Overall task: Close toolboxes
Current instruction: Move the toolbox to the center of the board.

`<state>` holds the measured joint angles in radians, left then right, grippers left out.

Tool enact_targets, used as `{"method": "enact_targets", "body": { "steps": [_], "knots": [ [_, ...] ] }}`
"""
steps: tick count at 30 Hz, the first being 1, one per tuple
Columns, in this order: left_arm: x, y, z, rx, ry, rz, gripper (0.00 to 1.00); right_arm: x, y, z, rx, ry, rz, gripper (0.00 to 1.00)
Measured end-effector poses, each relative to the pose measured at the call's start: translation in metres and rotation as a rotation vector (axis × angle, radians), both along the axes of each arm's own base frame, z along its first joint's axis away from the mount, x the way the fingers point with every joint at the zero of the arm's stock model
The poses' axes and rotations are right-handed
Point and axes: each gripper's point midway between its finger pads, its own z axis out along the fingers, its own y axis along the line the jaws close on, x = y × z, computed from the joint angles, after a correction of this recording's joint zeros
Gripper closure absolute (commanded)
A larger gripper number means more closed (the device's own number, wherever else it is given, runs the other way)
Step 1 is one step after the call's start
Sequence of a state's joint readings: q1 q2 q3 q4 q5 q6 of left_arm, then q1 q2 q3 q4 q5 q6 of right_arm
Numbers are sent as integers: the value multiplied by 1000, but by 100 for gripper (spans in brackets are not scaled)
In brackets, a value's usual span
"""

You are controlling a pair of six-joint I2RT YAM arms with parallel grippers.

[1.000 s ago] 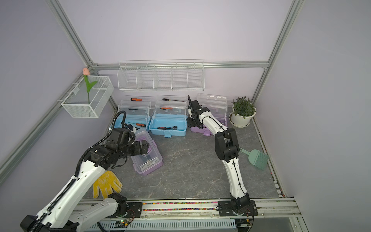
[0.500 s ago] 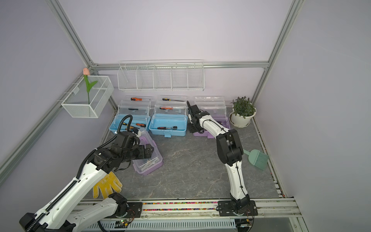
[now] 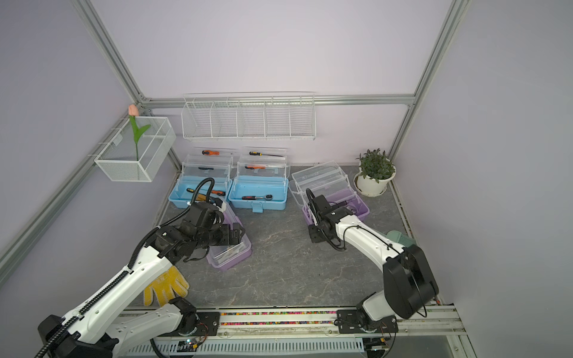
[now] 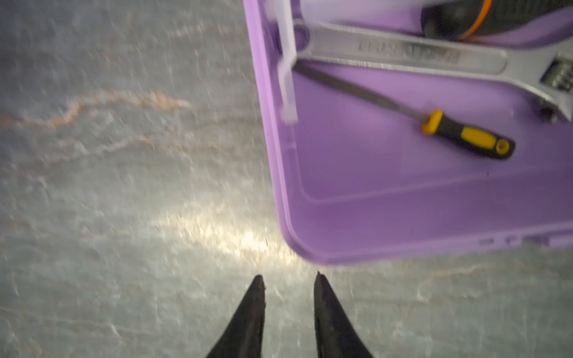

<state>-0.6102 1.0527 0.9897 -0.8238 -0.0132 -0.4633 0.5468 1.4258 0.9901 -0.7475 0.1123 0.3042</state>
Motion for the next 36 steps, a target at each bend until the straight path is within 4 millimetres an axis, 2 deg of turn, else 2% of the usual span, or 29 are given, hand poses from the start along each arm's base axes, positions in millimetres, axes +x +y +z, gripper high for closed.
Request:
{"method": "enact_targets", "body": {
  "steps": [2, 5, 8, 10, 12, 18, 22, 28, 36],
  "knots": [
    [1, -8, -1, -8, 1, -20, 1, -21, -14, 1, -4, 36, -53, 51],
    [1, -16, -1, -18, -6, -44, 1, -32, -34, 14, 33, 33, -162, 35],
    [1, -21, 2, -31, -18, -57, 1, -23, -65, 31, 104, -22, -350, 27],
    [2, -23, 4, -40, -27, -59, 1, -14, -82, 38, 138, -51, -467, 27],
    [2, -23, 6, -46, -35, -60, 1, -6, -89, 37, 161, -60, -544, 27],
    [-2, -20, 8, -56, -49, -59, 1, 22, -85, 3, 172, 5, -650, 30],
    [-7, -13, 12, -55, -67, -51, 1, 38, -84, -8, 157, 12, -668, 30],
    [-13, 0, 26, -62, -123, -25, 0, 52, -86, -7, 142, -7, -667, 30],
    [-14, 3, 26, -52, -124, -17, 0, 52, -88, -3, 134, -13, -653, 26]
  ]
}}
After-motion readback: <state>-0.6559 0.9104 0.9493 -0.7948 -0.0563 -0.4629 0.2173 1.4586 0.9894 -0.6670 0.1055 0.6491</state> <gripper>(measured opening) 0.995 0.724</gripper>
